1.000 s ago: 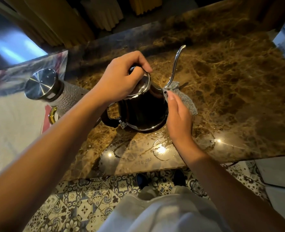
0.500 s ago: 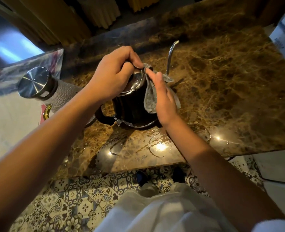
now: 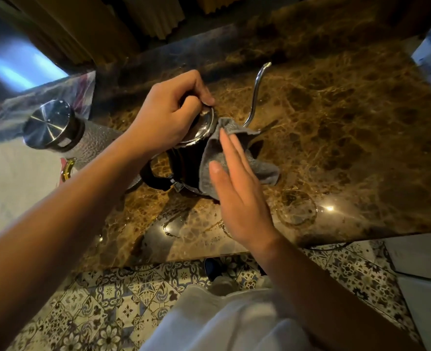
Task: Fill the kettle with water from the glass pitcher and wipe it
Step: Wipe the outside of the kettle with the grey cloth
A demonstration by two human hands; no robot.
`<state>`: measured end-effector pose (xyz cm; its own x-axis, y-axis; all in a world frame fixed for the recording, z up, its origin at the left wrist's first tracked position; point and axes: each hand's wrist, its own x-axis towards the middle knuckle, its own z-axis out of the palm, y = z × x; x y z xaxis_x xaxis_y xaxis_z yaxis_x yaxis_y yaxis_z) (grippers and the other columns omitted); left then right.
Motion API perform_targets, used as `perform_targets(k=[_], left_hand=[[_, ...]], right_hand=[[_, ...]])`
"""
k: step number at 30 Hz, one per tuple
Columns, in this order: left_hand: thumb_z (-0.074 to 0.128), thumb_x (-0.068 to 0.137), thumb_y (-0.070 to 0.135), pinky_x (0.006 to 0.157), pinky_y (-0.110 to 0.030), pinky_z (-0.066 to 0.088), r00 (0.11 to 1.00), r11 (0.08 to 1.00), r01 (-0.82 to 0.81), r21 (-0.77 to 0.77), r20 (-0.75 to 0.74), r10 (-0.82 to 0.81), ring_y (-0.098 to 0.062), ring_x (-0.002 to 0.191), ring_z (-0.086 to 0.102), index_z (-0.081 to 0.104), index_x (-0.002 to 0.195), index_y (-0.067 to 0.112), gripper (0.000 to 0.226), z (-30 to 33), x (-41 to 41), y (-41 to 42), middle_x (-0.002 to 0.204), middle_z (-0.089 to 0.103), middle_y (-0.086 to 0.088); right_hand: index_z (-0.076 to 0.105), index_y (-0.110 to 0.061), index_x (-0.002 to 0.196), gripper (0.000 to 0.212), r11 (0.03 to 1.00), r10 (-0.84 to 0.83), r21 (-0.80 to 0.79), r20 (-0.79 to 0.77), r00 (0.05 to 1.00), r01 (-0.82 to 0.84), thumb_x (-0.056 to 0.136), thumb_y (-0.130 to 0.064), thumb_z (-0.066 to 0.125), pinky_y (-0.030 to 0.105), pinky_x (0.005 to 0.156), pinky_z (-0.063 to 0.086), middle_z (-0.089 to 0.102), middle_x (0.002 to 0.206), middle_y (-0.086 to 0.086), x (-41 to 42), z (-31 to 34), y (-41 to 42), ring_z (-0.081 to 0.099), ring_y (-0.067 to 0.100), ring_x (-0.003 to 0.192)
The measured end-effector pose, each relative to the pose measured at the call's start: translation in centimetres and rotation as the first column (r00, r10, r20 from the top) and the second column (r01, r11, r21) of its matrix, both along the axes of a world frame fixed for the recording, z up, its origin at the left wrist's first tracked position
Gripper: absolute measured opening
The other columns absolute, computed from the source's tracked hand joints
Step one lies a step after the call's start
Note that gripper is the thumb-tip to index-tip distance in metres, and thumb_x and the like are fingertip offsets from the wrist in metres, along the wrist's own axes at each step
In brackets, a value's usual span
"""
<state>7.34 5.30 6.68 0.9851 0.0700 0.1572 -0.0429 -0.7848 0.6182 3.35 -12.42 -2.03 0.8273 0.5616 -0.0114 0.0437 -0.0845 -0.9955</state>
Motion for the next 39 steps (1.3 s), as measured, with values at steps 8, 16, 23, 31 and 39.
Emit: perform_targets(k=[8,16,23,31,39], left_hand=[[0.045,0.093,0.011,0.096,-0.037,0.053,1.000,1.000,-0.001,-0.009,-0.020,0.001,-0.016,0.103,0.068,0.060,0.096,0.021,0.019,0.1,0.0,-0.2,0.105,0.072,-0.001],[0.046,0.095,0.014,0.101,-0.026,0.043,0.994,0.988,-0.103,0.110,-0.011,0.105,-0.003,0.107,0.056,0.063,0.099,0.028,0.022,0.3,-0.6,-1.2,0.107,0.068,0.005],[0.070,0.094,0.049,0.089,-0.022,0.040,0.954,0.955,-0.280,0.098,-0.085,0.288,-0.011,0.115,0.054,0.055,0.129,0.021,0.047,0.0,-2.2,-2.8,0.125,0.059,0.005],[0.067,0.093,0.050,0.093,-0.032,0.048,0.963,0.954,-0.270,0.130,0.023,0.269,-0.015,0.116,0.059,0.058,0.125,0.020,0.045,-0.6,-2.2,-3.0,0.123,0.063,0.005],[0.063,0.086,0.052,0.089,-0.031,0.051,0.972,0.963,-0.233,0.136,0.062,0.226,-0.014,0.107,0.062,0.061,0.120,0.020,0.046,-0.8,-1.5,-2.5,0.116,0.066,0.006]], right_hand=[[0.051,-0.025,0.151,0.044,0.989,-0.087,-0.121,0.034,0.996,0.090,0.108,-0.017,0.049,0.023,0.118,0.034,0.048,0.159,-0.001,6.0,-3.2,-1.0,0.041,0.009,0.147],[0.065,-0.026,0.095,0.018,0.968,-0.197,-0.180,-0.131,0.972,0.172,0.092,-0.009,0.068,0.033,0.079,0.058,0.069,0.101,-0.007,9.0,-3.2,-3.0,0.067,0.011,0.094],[0.064,-0.023,0.131,0.043,0.991,-0.109,-0.087,-0.045,0.993,0.105,0.093,-0.004,0.063,0.030,0.101,0.055,0.069,0.128,-0.002,16.5,1.4,-1.9,0.065,0.010,0.119],[0.077,-0.016,0.111,0.017,0.998,-0.038,-0.042,0.063,0.997,0.041,0.100,-0.020,0.065,0.029,0.088,0.057,0.079,0.103,0.001,15.4,-0.3,-2.2,0.074,0.014,0.098],[0.079,-0.017,0.106,0.019,0.984,-0.167,-0.048,0.056,0.984,0.170,0.099,-0.031,0.067,0.043,0.088,0.061,0.079,0.098,-0.001,13.9,-1.5,-2.3,0.075,0.012,0.093]])
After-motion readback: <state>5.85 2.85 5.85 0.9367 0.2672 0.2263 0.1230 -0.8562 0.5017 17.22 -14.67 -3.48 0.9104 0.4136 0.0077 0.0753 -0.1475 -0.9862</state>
